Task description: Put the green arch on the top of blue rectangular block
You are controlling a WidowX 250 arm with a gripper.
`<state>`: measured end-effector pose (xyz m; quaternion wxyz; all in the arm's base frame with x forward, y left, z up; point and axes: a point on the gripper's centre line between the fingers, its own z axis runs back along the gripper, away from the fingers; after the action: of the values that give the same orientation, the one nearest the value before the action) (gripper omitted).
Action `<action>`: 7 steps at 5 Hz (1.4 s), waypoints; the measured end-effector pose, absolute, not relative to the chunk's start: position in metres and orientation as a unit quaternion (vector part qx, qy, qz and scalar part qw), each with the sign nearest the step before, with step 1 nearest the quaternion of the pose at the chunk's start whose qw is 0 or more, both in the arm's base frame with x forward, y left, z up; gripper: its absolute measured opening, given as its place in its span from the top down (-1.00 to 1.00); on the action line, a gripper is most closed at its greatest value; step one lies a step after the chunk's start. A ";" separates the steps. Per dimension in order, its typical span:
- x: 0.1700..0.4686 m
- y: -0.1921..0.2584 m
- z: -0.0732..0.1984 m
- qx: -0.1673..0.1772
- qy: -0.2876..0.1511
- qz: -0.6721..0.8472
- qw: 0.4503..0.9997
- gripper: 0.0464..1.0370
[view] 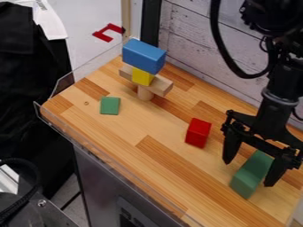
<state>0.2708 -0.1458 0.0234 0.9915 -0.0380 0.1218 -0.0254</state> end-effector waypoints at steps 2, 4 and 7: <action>0.274 -0.150 0.015 -0.040 0.139 -0.030 0.989 -0.92; 0.276 -0.149 0.008 -0.042 0.148 -0.021 0.988 -0.26; 0.290 -0.130 0.061 -0.040 0.080 0.097 0.991 -0.01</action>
<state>0.2905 -0.1303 0.0612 0.9913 -0.0404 0.0797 0.0971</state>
